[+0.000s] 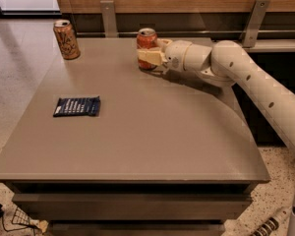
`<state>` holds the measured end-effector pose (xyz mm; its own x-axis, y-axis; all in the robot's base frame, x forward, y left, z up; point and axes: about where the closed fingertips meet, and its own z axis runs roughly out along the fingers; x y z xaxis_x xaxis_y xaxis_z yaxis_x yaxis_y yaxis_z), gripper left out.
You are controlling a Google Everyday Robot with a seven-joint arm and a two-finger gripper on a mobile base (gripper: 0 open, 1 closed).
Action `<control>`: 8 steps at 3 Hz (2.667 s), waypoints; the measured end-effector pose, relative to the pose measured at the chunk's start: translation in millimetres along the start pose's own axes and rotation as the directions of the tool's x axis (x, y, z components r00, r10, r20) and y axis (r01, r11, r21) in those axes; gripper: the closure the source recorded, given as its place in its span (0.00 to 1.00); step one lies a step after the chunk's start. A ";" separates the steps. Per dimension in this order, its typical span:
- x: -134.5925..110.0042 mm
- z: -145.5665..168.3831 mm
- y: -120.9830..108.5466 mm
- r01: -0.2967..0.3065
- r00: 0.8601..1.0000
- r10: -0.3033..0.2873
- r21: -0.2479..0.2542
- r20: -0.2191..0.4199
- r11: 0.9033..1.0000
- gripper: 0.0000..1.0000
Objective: Knock coke can over
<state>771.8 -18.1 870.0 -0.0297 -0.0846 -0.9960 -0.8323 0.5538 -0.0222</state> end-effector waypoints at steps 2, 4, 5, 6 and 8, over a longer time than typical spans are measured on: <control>-2.1 2.2 2.7 0.004 1.000 -0.004 -0.004 -0.011 1.000 1.00; -30.0 -15.2 3.6 0.079 0.988 -0.076 0.013 -0.136 0.997 1.00; -41.0 -28.3 3.4 0.104 0.971 -0.099 0.012 -0.218 0.994 1.00; -45.7 -39.2 2.9 0.113 0.949 -0.107 0.005 -0.296 0.994 1.00; -43.2 -59.5 4.6 0.106 0.887 -0.093 0.002 -0.453 0.994 1.00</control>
Offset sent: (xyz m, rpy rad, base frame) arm -0.0014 -0.0031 0.0052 -0.0298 0.0073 -0.0062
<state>736.3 -61.2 918.0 -0.1992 -0.5020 -0.8416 -0.8300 0.5431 -0.1274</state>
